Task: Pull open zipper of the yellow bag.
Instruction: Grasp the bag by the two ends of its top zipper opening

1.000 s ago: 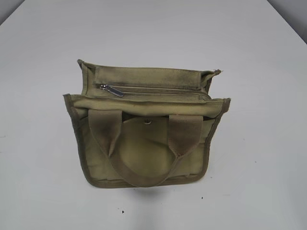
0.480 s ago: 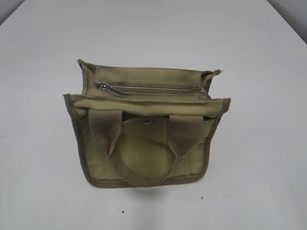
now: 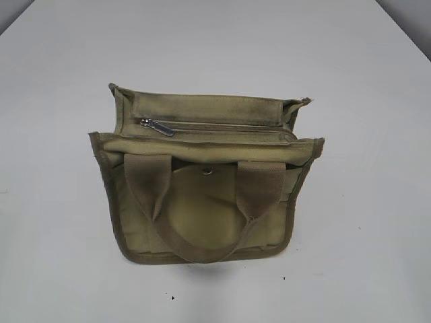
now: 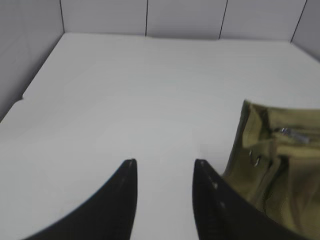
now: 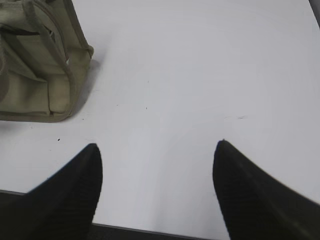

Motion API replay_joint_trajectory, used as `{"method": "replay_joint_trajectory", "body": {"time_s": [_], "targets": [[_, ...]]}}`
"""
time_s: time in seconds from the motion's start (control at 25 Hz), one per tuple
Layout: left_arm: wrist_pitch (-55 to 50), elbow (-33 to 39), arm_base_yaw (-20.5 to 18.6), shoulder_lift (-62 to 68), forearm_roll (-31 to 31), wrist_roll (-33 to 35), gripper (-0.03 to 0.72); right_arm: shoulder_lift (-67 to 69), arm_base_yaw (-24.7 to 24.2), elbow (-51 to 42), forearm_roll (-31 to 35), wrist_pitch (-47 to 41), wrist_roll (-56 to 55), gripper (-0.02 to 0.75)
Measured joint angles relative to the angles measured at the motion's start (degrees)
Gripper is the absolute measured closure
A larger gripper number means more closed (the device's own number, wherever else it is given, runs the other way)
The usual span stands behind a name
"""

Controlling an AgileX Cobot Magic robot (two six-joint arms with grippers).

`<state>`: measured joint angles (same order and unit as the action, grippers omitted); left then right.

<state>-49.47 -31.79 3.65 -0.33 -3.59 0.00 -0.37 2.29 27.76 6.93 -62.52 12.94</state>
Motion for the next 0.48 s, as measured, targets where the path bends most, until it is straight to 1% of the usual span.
{"method": "replay_joint_trajectory", "body": {"time_s": [0.08,0.2,0.36,0.4,0.48], "targets": [[4.05,0.00,0.00,0.30,-2.65,0.00,0.393,0.00,0.00,0.00,0.00,0.00,0.00,0.202],[10.44,0.00,0.00,4.29,-7.88,0.00,0.393,1.03,0.00,0.00,0.00,0.06,0.00,0.202],[15.52,0.00,0.00,16.52,-13.65,0.32,0.393,6.98,0.00,0.00,0.07,0.50,0.00,0.202],[16.80,0.00,0.00,20.67,-16.18,0.88,0.393,8.80,0.00,0.00,0.07,0.56,0.00,0.202],[17.85,-0.83,0.00,29.02,-22.36,4.73,0.393,11.79,0.21,0.00,0.07,0.88,0.00,0.202]]}}
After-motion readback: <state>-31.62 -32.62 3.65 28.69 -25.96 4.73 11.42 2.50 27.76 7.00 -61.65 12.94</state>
